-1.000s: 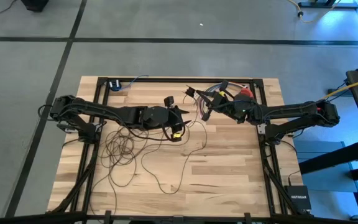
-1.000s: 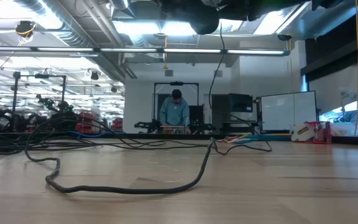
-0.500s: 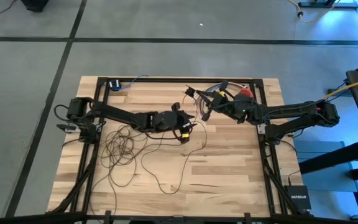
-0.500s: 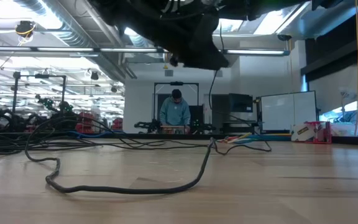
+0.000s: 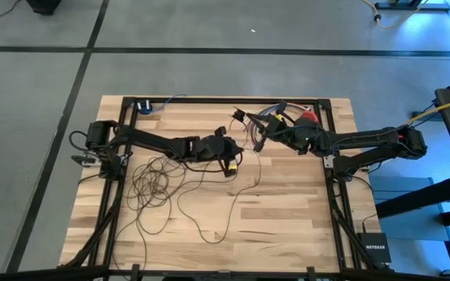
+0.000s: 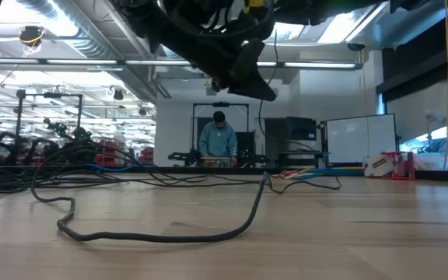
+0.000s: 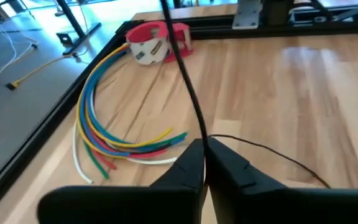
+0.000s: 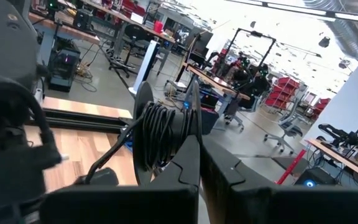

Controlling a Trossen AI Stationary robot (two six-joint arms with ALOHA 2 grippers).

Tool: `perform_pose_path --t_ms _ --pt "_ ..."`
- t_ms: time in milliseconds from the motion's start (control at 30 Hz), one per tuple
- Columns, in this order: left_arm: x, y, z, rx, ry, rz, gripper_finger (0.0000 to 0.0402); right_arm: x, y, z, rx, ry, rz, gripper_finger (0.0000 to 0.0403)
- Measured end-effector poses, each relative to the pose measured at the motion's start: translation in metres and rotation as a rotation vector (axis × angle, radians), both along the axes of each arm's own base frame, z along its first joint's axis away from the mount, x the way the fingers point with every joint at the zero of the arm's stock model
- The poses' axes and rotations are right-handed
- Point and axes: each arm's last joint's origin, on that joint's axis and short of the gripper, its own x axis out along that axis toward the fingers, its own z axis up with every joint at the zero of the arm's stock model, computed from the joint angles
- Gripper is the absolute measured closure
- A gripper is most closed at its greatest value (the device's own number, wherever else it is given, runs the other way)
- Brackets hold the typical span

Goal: Coiling cords

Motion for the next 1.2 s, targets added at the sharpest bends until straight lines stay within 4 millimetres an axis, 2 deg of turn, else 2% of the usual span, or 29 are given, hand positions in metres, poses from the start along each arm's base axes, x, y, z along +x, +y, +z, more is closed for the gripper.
perform_pose_path --t_ms 200,467,667,767,967,1067,1200 --pt "0.001 0.019 -0.013 0.002 0.039 0.071 0.0397 0.000 0.001 0.005 -0.005 -0.052 0.018 0.0397" --pt "-0.012 0.044 -0.022 0.068 0.187 0.253 0.0394 -0.001 0.001 0.006 -0.006 -0.056 0.019 0.0397" --pt "-0.019 0.058 -0.018 0.066 0.211 0.299 0.0396 -0.001 0.001 0.006 -0.006 -0.053 0.024 0.0397" --pt "-0.015 0.053 -0.014 0.040 0.162 0.237 0.0391 -0.001 0.002 0.007 -0.007 -0.060 0.050 0.0397" --pt "0.004 0.021 -0.003 -0.072 -0.048 -0.155 0.0399 -0.001 0.002 0.008 -0.009 -0.074 0.054 0.0397" --pt "0.012 0.015 -0.009 -0.057 -0.094 -0.184 0.0398 -0.001 0.002 0.010 -0.010 -0.091 0.057 0.0397" --pt "0.016 0.028 -0.022 -0.047 -0.093 -0.093 0.0399 -0.001 0.003 0.011 -0.008 -0.111 0.107 0.0397"
